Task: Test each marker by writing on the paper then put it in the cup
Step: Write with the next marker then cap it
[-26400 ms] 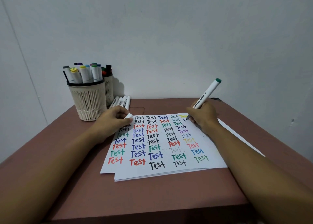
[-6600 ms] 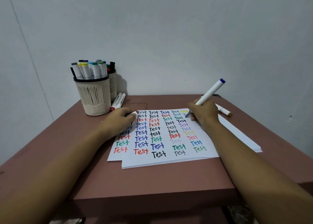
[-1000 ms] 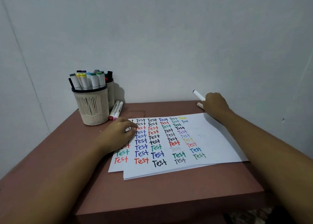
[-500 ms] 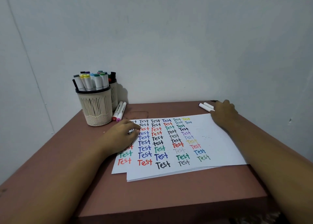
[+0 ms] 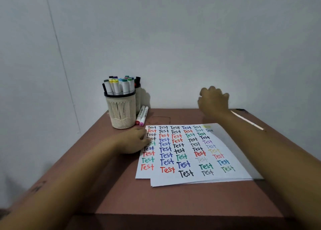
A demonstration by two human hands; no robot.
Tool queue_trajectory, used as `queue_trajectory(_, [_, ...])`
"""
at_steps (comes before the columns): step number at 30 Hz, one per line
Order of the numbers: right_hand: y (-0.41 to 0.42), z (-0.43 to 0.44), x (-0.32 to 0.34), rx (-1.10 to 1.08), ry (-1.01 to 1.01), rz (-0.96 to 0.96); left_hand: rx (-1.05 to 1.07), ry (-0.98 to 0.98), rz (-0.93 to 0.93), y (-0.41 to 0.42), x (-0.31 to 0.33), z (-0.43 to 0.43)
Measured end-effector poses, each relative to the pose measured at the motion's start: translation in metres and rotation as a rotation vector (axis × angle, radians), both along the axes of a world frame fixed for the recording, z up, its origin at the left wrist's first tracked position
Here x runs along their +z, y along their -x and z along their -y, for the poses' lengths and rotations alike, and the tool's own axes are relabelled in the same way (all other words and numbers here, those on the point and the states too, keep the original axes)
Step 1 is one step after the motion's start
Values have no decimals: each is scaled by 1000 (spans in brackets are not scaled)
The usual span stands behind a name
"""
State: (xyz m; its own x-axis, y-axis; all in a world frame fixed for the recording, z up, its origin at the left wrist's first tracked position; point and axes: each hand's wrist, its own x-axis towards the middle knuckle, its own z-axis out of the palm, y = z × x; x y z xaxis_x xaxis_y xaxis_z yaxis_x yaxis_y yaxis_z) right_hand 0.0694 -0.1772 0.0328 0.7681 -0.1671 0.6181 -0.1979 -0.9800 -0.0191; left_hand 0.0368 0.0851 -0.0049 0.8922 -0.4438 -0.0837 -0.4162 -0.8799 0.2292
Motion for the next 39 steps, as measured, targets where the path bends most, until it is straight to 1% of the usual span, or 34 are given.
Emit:
queue_trajectory(2, [-8, -31, 1, 136, -60, -62, -7, -11, 9, 4, -4, -5])
queue_trajectory(5, [-21, -80, -10, 329, -142, -230, 13, 31, 79, 12, -15, -12])
queue_trajectory(7, [-27, -109, -17, 403, -159, -321, 32, 57, 122, 15, -21, -12])
queue_trajectory(10, [-42, -137, -28, 493, -179, -383, 38, 73, 135, 13, -27, -14])
queue_trajectory(13, [-53, -145, -34, 519, -199, -447, 26, 70, 136, 9, -29, -15])
queue_trajectory(18, [-62, -145, -30, 549, -248, -496, 13, 64, 145, 8, -30, -16])
queue_trajectory(21, [-65, -143, -29, 548, -265, -500, 13, 61, 143, 9, -30, -15])
queue_trajectory(24, [-66, -140, -31, 531, -336, -486, 13, 65, 144, 9, -30, -16])
queue_trajectory(30, [-51, -120, -23, 562, -677, -275, 11, 68, 136, 10, -29, -16])
queue_trajectory(32, [-43, -108, -16, 572, -794, -255, 19, 89, 124, 11, -27, -17])
queue_trajectory(35, [-21, -86, -4, 672, -1048, -235, 24, 175, 133, 11, -26, -17])
queue_trajectory(39, [20, -59, 3, 771, -1226, -264, 31, 330, 242, 14, -22, -17])
